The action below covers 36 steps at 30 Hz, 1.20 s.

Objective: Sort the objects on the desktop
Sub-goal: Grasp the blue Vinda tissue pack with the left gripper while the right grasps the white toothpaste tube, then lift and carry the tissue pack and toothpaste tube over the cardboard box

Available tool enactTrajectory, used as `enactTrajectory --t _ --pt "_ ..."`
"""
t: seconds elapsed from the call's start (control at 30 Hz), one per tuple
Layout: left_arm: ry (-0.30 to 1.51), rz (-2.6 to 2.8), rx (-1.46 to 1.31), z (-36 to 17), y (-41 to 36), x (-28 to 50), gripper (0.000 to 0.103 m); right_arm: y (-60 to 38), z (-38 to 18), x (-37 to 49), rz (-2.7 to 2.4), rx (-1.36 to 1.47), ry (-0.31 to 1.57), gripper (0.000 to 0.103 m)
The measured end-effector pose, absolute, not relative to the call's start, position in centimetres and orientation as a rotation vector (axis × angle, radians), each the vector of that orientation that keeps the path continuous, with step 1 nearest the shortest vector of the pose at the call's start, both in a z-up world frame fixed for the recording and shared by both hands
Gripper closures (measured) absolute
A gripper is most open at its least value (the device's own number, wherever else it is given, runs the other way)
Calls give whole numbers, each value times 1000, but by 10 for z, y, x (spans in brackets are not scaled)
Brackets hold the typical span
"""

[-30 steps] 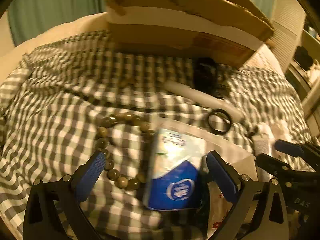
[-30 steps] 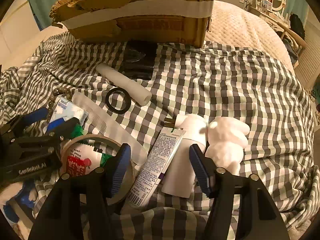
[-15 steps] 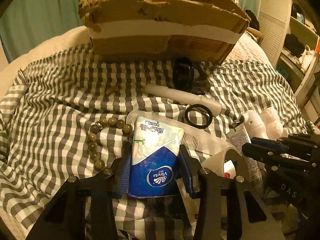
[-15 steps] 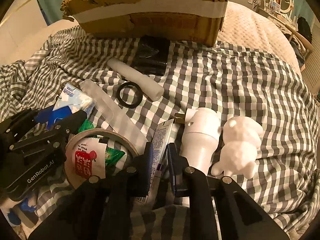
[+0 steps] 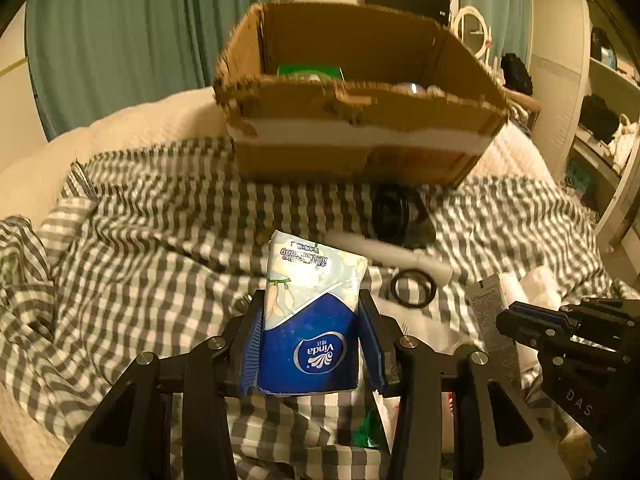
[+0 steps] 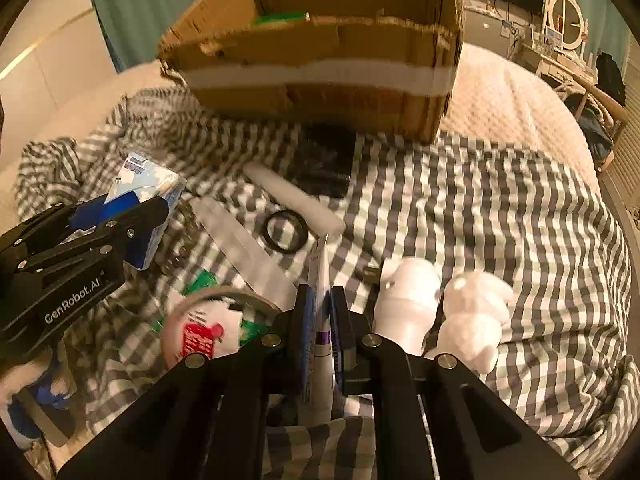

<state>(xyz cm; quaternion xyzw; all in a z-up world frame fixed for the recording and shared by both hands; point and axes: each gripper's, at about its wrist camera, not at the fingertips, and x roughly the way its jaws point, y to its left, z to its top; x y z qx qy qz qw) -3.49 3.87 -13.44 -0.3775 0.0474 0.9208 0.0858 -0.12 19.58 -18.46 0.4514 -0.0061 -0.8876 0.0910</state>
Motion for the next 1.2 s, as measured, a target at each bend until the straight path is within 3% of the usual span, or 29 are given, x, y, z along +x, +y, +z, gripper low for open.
enactTrajectory --t 0.37,1.2 --pt "71 2792 -1008 -98 22 -29 59 193 -153 9 -2714 1170 -10 95" --pt "123 2893 -749 -22 22 -19 59 205 -72 16 -2805 877 -60 95"
